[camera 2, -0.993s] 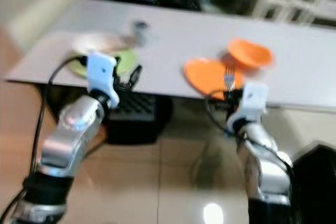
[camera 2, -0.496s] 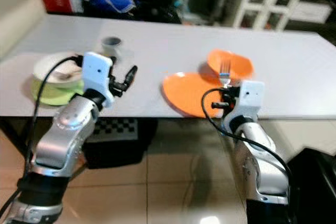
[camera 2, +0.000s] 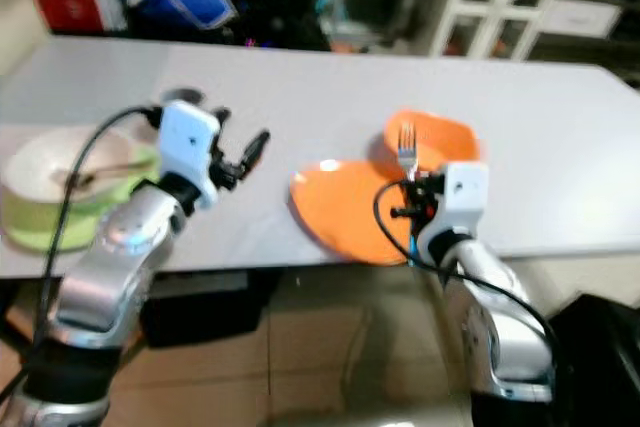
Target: Setting the table
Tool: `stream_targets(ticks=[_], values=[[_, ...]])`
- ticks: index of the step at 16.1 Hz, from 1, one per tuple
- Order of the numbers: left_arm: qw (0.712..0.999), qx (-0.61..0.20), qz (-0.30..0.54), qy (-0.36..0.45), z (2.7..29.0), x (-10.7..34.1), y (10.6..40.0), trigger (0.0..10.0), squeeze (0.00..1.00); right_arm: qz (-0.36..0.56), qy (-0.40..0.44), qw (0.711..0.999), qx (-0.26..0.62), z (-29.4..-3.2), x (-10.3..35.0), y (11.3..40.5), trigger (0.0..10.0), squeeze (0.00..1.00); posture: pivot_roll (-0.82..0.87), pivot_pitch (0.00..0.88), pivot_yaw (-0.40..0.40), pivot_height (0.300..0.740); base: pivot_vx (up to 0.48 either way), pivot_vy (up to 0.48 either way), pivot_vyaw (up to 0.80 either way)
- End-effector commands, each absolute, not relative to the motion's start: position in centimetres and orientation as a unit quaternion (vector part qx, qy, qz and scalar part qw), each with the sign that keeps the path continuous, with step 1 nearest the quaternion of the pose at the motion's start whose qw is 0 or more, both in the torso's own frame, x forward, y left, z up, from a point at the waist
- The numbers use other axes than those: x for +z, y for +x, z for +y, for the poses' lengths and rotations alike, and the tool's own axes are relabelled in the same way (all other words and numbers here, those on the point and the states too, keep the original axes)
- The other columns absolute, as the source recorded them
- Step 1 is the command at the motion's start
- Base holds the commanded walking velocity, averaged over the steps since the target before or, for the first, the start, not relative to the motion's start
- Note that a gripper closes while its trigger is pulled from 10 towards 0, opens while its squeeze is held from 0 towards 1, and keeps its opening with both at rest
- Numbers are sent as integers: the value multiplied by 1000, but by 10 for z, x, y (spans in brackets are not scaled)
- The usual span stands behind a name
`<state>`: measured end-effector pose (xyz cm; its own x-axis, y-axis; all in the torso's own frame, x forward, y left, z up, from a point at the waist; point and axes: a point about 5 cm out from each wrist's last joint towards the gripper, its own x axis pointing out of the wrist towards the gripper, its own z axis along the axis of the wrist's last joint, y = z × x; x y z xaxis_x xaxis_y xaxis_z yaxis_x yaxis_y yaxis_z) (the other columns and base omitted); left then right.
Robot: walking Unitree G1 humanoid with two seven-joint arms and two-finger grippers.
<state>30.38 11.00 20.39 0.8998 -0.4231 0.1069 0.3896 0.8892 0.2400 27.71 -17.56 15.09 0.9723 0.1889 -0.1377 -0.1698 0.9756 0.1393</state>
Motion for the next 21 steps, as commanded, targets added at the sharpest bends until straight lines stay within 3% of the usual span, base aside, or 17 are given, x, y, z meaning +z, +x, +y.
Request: stream_targets(ticks=[1,4,10,15,18,21], values=[[967,-219,-76,102,110,206,301,10000,0,79,63,988,114,-171,155,274,10000,0,-33,0,-81,740,0,0,0],[942,-312,-69,99,98,206,286,10000,0,92,46,983,150,-170,161,271,10000,0,-62,0,-52,740,0,0,0],[925,-363,-28,107,100,191,260,10000,0,151,31,970,186,-171,151,274,10000,0,-35,0,-58,740,0,0,0],[893,-433,6,123,110,188,248,10000,0,200,6,968,150,-168,139,326,10000,0,-8,0,-58,740,0,0,0],[883,-447,43,140,116,174,238,10000,0,215,41,967,133,-155,135,356,10000,0,-10,0,-46,740,0,0,0],[877,-457,53,140,116,171,237,10000,0,225,104,960,128,-147,126,367,10000,0,7,0,-46,740,0,0,0]])
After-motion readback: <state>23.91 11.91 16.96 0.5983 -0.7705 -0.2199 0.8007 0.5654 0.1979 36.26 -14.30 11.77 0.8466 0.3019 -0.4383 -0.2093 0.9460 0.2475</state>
